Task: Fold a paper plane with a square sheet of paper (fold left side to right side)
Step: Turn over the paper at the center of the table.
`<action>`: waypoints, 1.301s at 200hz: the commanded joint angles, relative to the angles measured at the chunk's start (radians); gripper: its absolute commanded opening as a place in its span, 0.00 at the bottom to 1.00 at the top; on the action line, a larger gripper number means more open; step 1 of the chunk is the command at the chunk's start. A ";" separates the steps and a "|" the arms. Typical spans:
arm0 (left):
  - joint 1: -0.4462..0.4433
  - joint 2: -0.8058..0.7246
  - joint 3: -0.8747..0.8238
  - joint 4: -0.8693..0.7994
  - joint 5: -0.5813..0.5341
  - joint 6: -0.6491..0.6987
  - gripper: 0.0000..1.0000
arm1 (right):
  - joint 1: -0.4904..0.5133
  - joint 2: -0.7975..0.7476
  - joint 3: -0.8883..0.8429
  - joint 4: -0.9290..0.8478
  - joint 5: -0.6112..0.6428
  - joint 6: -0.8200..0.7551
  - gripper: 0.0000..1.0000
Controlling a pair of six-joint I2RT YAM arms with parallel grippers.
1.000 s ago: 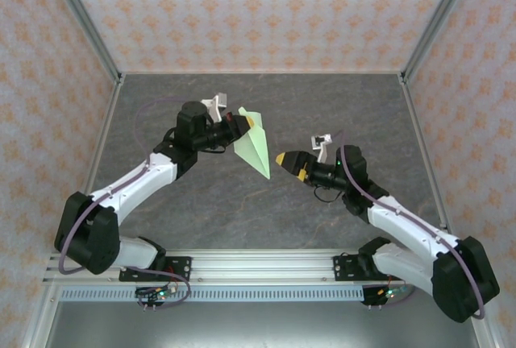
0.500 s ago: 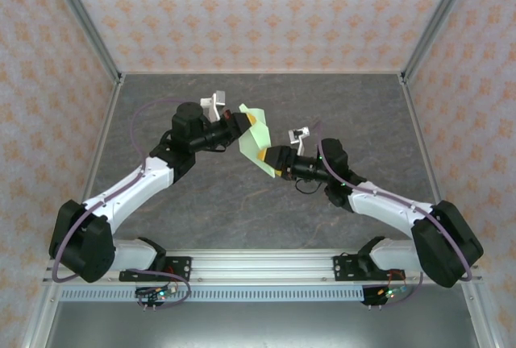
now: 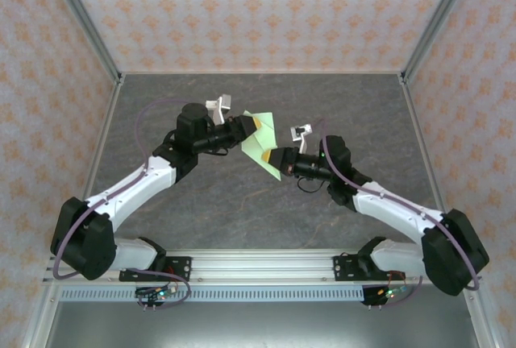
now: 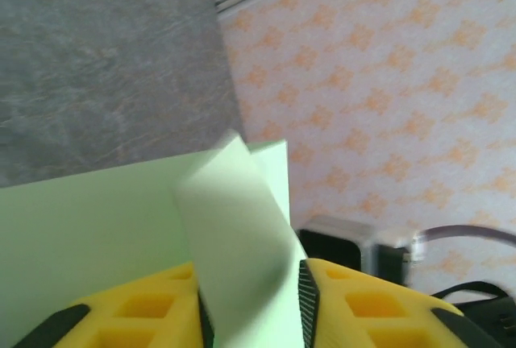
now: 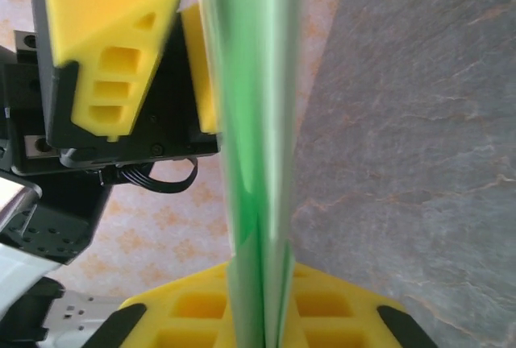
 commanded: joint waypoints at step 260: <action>0.008 -0.659 -0.016 -0.683 -0.870 0.414 0.75 | 0.527 0.916 0.882 -1.490 1.371 -0.709 0.32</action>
